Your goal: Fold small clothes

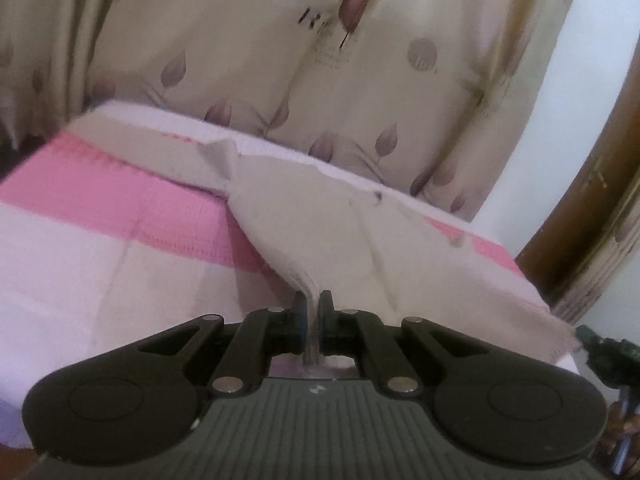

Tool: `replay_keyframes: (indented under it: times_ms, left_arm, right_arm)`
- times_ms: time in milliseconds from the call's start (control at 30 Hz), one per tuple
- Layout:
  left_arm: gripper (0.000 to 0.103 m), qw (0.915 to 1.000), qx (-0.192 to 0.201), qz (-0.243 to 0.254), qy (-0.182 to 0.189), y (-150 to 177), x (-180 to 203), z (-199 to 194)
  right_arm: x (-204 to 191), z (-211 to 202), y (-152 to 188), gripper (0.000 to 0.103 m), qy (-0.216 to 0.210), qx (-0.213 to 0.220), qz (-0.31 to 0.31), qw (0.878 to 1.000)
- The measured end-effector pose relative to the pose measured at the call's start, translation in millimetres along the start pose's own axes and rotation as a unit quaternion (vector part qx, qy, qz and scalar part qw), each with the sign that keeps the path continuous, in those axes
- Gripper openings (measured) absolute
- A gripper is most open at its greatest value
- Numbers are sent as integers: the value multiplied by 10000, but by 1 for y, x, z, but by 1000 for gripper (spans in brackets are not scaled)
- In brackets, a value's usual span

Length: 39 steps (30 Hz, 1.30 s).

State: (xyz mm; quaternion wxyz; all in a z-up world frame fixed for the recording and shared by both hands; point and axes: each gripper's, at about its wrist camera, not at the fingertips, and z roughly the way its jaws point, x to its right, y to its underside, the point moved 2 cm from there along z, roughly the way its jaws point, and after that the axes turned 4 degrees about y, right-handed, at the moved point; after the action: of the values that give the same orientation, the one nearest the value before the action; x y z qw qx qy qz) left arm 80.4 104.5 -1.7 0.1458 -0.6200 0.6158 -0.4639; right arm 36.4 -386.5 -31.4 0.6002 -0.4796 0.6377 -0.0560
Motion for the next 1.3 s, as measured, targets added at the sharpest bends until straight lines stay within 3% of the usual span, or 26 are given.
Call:
replay_keyframes:
  times_ms: [67, 200, 233, 267, 300, 333, 400, 567, 667, 767, 800, 933, 1067, 1167, 1300]
  left_arm:
    - [6, 9996, -112, 190, -191, 3, 4, 1]
    - [8, 9933, -596, 572, -807, 37, -11, 19]
    - [14, 9913, -564, 659, -990, 42, -14, 21]
    - [26, 9893, -499, 748, -1147, 45, -15, 20]
    - [34, 9875, -366, 816, -1297, 47, -16, 18]
    - [52, 9871, -224, 836, -1345, 47, -16, 14]
    - [73, 9879, 76, 878, -1279, 42, -9, 9]
    - [82, 9843, 909, 1233, -875, 24, 22, 18]
    - [94, 9767, 1366, 1491, -722, 19, 39, 48]
    - [97, 9723, 1609, 1495, -806, 16, 41, 84]
    - [97, 9730, 1563, 1482, -832, 12, 40, 100]
    - [97, 9734, 1471, 1466, -969, 7, 29, 147]
    - [97, 9764, 1218, 1383, -1130, 9, 16, 178]
    - [97, 9843, 757, 1225, -1018, 11, 6, 189]
    - [101, 9896, 449, 947, -989, 11, -8, 194]
  right_arm:
    - [0, -12, -2, 7, 10, 95, 63, 9999]
    - [28, -21, 25, 8, 822, -151, -28, 9965]
    - [37, -25, 32, 9, 1025, -194, -40, 9945]
    - [42, -28, 39, 9, 1183, -213, -101, 9927]
    - [46, -31, 44, 9, 1340, -189, -198, 9906]
    - [49, -34, 47, 9, 1503, -118, -280, 9882]
    - [59, -41, 43, 9, 1623, 62, -220, 9865]
    - [97, -56, -2, 9, 1680, 728, 191, 9829]
    - [142, -60, -37, 10, 1639, 1021, 870, 9773]
    - [184, -58, -72, 14, 1841, 1189, 1205, 9682]
    - [199, -58, -85, 22, 1826, 1279, 1376, 9651]
    - [257, -59, -132, 75, 1900, 1837, 2034, 9427]
    - [304, -53, -169, 75, 2314, 2039, 2237, 9246]
    - [327, -36, -185, 75, 2655, 1850, 2149, 9215]
    - [351, -15, -194, 74, 2991, 1754, 2157, 9128]
